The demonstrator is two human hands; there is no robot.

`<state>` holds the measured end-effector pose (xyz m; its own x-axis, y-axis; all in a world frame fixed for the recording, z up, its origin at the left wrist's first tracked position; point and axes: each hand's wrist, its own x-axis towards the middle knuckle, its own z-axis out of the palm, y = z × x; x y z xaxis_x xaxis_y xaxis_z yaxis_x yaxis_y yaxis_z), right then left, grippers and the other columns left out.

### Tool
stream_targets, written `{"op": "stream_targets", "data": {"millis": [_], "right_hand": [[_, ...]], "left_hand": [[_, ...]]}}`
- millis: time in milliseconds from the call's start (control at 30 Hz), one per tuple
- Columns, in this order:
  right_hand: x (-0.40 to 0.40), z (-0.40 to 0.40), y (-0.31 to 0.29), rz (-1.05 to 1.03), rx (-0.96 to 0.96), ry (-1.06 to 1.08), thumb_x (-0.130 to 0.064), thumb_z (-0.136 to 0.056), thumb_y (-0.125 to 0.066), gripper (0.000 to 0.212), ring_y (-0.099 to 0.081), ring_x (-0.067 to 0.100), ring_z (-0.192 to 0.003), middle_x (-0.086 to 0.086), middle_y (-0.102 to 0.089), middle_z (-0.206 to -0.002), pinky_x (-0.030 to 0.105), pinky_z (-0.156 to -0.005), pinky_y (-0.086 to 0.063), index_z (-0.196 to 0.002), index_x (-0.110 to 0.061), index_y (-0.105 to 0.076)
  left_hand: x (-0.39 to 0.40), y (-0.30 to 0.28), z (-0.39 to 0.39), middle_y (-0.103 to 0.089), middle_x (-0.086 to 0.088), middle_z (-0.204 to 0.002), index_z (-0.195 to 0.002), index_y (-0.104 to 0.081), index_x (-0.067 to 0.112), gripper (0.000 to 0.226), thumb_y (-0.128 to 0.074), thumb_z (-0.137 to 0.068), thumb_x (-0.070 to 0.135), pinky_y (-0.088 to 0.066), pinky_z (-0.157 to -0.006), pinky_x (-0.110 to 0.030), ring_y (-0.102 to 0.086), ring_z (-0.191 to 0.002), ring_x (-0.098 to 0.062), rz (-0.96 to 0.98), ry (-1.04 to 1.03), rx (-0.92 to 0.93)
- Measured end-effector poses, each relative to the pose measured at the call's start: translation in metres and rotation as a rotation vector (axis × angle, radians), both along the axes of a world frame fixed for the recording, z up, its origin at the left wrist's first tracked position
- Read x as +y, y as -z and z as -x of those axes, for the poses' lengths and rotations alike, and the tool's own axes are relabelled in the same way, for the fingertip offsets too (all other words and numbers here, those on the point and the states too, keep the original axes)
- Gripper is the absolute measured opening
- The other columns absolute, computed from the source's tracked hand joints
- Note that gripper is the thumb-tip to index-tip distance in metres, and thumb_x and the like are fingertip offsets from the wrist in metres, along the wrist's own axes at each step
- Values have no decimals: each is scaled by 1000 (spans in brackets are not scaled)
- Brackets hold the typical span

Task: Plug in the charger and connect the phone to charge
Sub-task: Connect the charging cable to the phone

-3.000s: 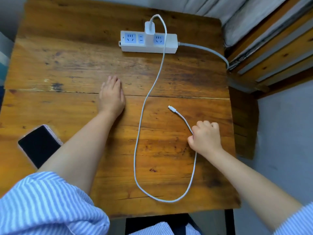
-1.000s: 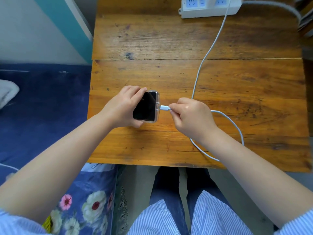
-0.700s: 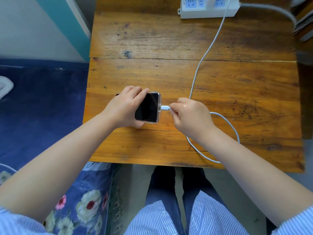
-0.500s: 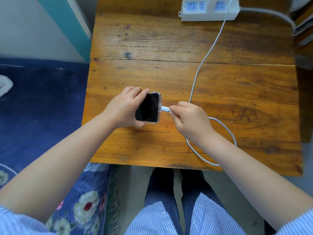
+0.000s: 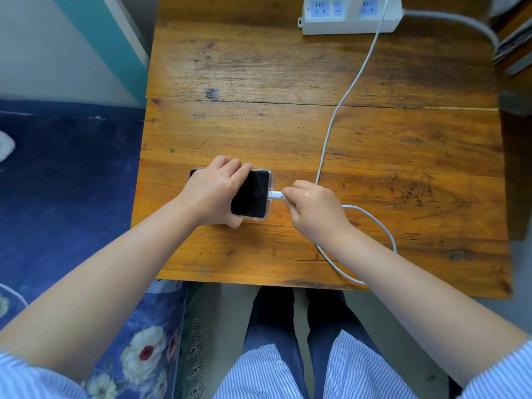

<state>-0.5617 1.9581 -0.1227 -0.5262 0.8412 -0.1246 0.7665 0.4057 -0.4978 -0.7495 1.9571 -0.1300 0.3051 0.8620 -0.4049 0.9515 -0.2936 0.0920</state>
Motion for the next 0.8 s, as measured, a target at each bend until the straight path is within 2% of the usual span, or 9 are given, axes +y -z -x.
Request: {"op": "stream_targets", "data": {"millis": [267,400,500,633,800], "right_hand": [[11,-3,17,31,-74,-42,-12,-92,-42,23,-56,36,-79,17,-59,-83,31,-55,-34,-88,-1,-61],[36,-2,27,3,-80,5,-12,-92,-43,24,-55,36,-92,23,-59,-92,41,-70,-46,-101,2,-60],[54,0,34,-24,-96,35,-5,-90,-43,22,-52,39,-94,27,-57,-92,42,-75,-43,-99,6,-60],[78,-2,41,22,-145,102,0,-87,-43,26,-50,39,-101,26,-57,-101,41,-80,-42,-105,1,-61],[87,-4,49,20,-116,155,3,-87,-43,28,-48,35,-101,22,-59,-103,39,-85,-40,-106,0,-63]], "left_hand": [[13,7,-3,-43,-5,-133,-141,-20,13,96,-70,-66,46,-50,-78,-35,-34,-123,-24,66,30,109],[40,9,1,-44,-8,-130,-139,-23,13,95,-73,-64,42,-50,-75,-38,-36,-121,-27,51,0,147],[59,13,9,-44,-11,-130,-138,-24,10,96,-76,-62,38,-49,-80,-42,-36,-120,-31,41,-26,189],[78,19,18,-46,-13,-127,-135,-28,10,93,-78,-61,36,-49,-81,-42,-37,-118,-31,65,-85,225],[94,23,31,-46,-13,-128,-135,-29,11,93,-78,-61,37,-49,-82,-41,-38,-118,-31,82,-104,254]]}}
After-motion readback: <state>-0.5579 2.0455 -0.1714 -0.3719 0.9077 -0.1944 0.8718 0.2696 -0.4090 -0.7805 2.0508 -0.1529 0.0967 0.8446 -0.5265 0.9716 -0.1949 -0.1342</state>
